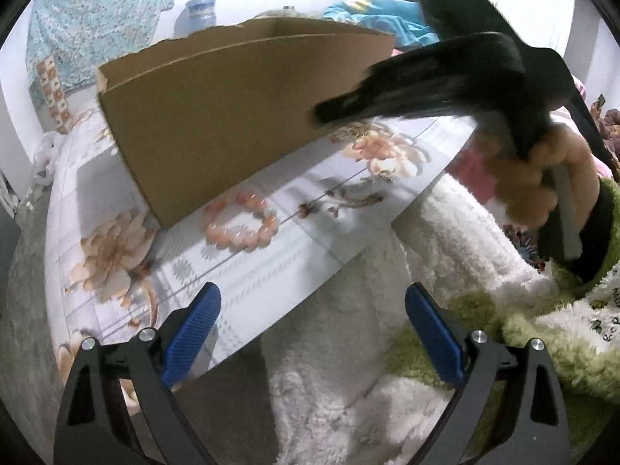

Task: Organize jewelry

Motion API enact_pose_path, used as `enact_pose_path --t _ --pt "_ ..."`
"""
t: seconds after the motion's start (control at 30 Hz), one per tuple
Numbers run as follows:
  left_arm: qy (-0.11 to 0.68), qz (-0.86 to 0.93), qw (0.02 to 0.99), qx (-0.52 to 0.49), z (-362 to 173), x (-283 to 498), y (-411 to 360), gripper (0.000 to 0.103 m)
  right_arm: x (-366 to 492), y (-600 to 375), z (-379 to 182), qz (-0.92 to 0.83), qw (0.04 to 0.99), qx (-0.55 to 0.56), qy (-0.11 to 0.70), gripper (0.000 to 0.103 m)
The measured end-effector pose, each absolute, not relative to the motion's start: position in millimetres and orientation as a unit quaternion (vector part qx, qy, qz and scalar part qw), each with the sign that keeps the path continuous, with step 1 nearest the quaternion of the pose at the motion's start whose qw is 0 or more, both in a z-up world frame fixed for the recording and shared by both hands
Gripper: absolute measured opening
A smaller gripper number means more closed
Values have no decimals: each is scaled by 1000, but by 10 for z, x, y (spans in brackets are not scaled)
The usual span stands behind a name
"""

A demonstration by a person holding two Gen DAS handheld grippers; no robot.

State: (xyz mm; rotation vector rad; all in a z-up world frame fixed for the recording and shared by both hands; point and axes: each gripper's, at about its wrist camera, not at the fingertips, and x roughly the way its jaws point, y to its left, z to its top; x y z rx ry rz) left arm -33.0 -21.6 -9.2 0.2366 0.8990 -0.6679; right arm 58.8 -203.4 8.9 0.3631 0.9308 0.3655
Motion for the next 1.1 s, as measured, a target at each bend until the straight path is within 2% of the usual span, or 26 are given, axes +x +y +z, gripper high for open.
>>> enact_pose_path --t 0.13,0.27,0.43,0.53,0.57,0.6,0.7,0.8,1.1 --pt "421 -331 836 123 -76 -267 -367 94 332 -2642 143 67 882 187 428 20" --pt "411 -339 834 142 -65 -154 -560 94 139 -2845 48 -12 884 166 437 20" --pt "400 -333 839 159 -84 5 -893 94 83 -3015 -9 -33 884 148 442 27" --pt "413 -332 833 161 -127 164 -1075 94 119 -2978 13 -38 893 119 433 48" --pt "419 -329 831 162 -146 200 -1134 94 135 -2983 32 -39 896 107 429 58" --pt "423 -328 829 162 -176 229 -1169 94 152 -3007 58 -40 899 99 425 62" --pt "438 -320 823 170 -240 301 -1271 94 294 -3078 8 -36 899 88 428 68" --pt "450 -308 818 180 -297 335 -1324 94 413 -3159 -97 -29 898 74 433 69" --pt "465 -299 815 170 -321 421 -1357 97 534 -2937 -195 -32 895 -37 443 86"
